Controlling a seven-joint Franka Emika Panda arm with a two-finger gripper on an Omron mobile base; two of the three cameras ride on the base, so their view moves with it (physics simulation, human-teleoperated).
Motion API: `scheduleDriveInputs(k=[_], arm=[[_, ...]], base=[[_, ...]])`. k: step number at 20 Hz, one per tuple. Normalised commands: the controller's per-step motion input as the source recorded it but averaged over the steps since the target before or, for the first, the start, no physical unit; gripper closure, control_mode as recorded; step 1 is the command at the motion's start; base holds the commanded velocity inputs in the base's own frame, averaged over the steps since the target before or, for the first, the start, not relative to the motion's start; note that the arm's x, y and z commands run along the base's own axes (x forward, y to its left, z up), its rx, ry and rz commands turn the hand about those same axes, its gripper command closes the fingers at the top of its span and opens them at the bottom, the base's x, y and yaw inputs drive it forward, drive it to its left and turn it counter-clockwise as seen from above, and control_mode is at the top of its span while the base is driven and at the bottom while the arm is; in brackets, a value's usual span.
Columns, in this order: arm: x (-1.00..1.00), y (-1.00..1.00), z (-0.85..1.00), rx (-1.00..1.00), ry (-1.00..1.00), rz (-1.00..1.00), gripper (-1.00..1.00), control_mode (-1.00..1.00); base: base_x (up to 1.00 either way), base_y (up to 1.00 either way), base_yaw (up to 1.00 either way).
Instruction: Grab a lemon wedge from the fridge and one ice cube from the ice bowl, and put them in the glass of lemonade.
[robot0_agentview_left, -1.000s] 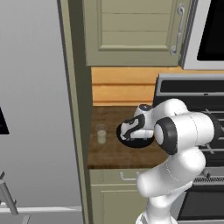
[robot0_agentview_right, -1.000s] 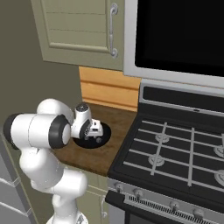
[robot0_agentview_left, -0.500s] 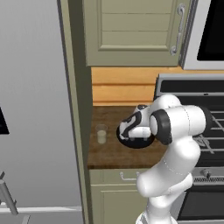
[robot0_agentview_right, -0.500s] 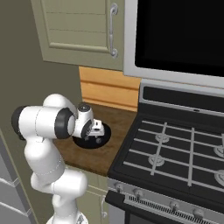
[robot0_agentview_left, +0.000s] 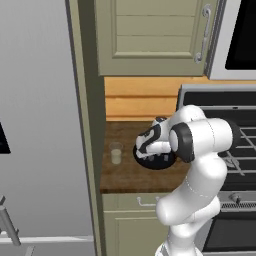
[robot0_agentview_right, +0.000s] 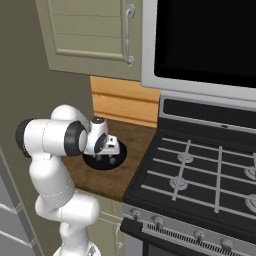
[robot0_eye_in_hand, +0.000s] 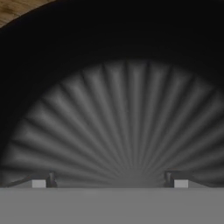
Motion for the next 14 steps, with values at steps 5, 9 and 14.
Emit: scheduleDriveInputs(k=[5, 9, 14], arm=[[-0.2, 0.0, -0.12, 0.0, 0.1, 0.0, -1.0, -1.0], [-0.41, 0.0, -0.09, 0.0, 0.08, 0.0, -1.0, -1.0], [-0.32, 0.0, -0.1, 0.0, 0.04, 0.0, -1.0, -1.0]], base=[[0.0, 0.0, 0.0], [0.0, 0.0, 0.0], [0.0, 0.0, 0.0]])
